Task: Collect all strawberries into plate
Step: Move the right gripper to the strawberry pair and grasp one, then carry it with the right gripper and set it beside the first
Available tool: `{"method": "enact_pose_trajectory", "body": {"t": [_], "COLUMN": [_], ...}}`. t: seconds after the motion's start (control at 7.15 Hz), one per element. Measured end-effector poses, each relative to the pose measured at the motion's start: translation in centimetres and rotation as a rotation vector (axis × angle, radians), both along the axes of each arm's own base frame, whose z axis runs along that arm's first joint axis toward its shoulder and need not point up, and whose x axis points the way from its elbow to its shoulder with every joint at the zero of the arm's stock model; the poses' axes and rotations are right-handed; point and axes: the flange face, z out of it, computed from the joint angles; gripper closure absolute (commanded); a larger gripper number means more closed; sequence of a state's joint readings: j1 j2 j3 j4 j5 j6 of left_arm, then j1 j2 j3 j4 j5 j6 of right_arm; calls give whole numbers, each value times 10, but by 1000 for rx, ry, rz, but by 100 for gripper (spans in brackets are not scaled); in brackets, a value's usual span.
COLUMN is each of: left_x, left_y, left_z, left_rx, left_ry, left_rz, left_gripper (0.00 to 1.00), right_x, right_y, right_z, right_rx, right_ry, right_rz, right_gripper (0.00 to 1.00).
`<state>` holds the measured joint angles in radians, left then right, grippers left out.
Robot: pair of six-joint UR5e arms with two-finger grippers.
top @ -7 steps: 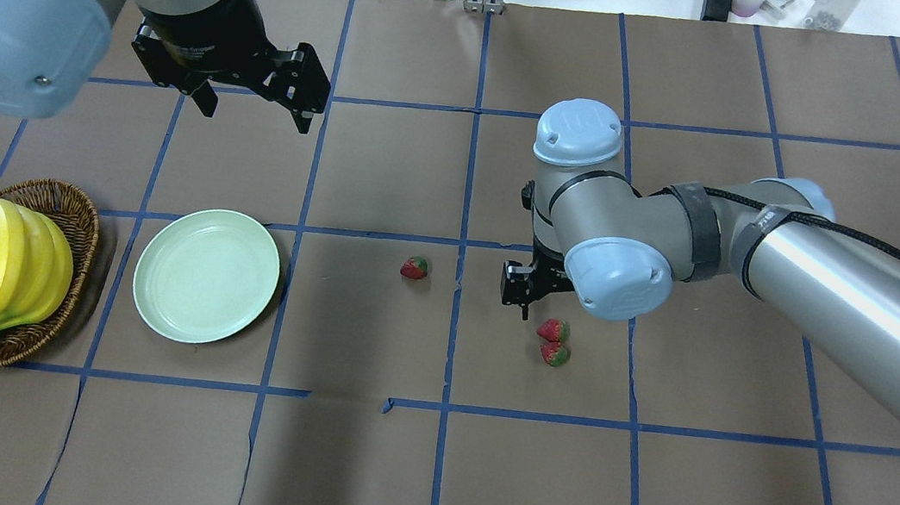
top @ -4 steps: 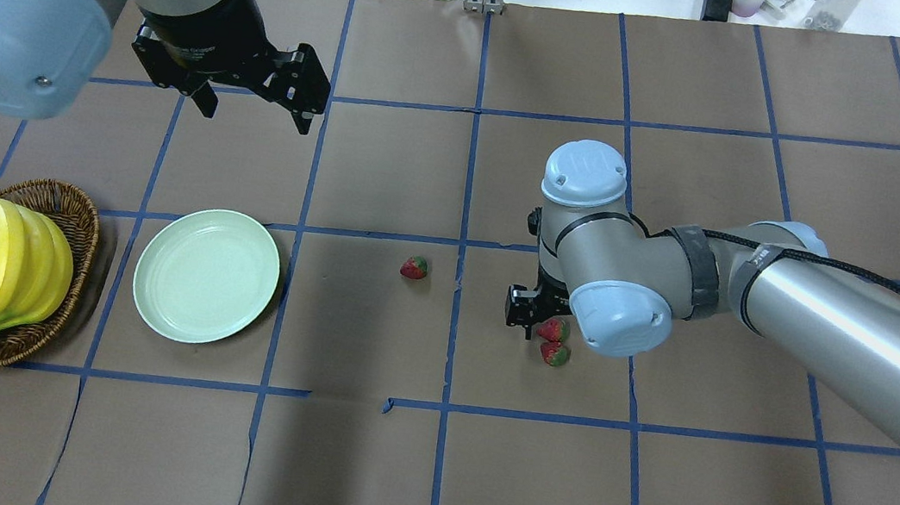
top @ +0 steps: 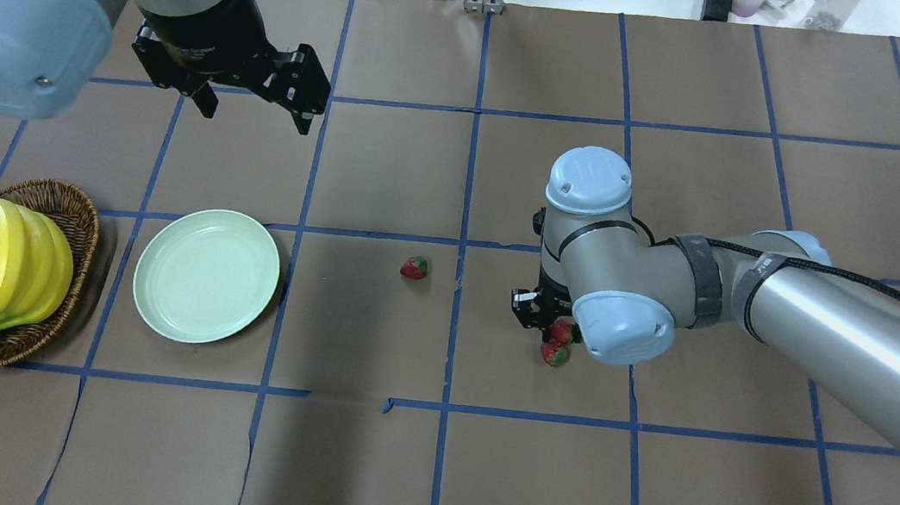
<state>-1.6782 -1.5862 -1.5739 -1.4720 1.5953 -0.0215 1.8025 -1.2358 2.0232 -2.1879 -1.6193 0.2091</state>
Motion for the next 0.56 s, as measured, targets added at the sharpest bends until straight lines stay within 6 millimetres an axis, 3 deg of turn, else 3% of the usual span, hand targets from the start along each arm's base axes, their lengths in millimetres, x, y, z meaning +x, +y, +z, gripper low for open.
{"method": "enact_pose_trajectory", "body": {"t": [0.28,0.56], "left_x": [0,0], "left_y": [0,0], "left_z": [0,1], "left_rx": [-1,-3], "left_ry": [0,0], "left_rz": [0,-1], "left_gripper": [0,0], "right_x": [4,19], "right_y": [-7,-32], "right_z": [10,40], "right_rx": [-23,-91], "right_ry": [-29,-101], "right_rz": [-9,-23], "right_gripper": [100,98]}}
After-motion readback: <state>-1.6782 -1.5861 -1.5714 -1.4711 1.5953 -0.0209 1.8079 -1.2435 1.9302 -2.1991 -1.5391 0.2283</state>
